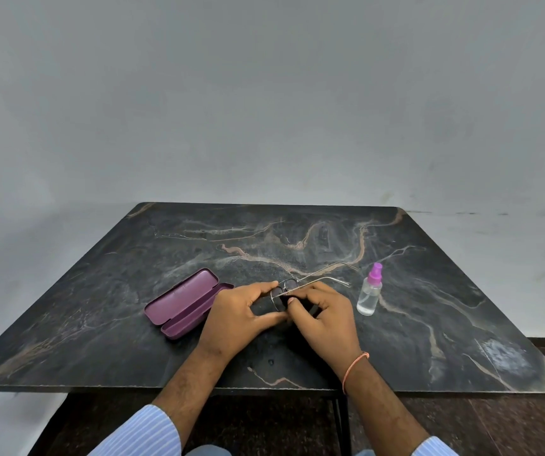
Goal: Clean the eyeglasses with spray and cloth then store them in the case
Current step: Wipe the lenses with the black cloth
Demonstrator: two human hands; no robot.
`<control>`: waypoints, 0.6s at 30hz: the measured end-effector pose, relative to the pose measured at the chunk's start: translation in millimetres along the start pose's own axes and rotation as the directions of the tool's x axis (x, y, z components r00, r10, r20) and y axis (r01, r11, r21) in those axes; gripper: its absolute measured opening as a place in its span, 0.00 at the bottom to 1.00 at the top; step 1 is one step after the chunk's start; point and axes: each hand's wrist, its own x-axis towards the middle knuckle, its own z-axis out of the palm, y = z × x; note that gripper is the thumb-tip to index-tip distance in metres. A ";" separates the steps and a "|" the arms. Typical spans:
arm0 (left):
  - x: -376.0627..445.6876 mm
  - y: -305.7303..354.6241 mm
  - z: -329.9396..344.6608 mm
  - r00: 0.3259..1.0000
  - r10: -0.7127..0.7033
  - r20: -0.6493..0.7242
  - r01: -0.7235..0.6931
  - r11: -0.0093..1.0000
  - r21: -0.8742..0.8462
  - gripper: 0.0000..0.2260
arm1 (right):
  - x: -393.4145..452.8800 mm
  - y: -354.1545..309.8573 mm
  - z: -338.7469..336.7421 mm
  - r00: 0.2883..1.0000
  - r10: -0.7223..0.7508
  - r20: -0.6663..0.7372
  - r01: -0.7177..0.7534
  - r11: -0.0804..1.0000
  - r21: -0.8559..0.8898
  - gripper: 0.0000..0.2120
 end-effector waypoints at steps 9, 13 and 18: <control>0.5 5.4 -1.9 0.996 -0.085 0.023 0.088 0.984 -0.153 0.31 | 21.0 10.9 -12.7 0.990 0.083 -0.116 -0.119 0.928 -0.352 0.10; 0.6 6.5 -2.8 0.995 -0.090 0.036 0.094 0.982 -0.165 0.30 | 28.0 16.7 -19.2 0.995 0.013 -0.101 -0.061 0.868 -0.492 0.08; 1.5 8.0 -3.0 0.995 -0.089 0.041 0.095 0.982 -0.164 0.29 | 22.8 18.6 -17.0 0.969 -0.156 -0.190 0.026 0.833 -0.553 0.05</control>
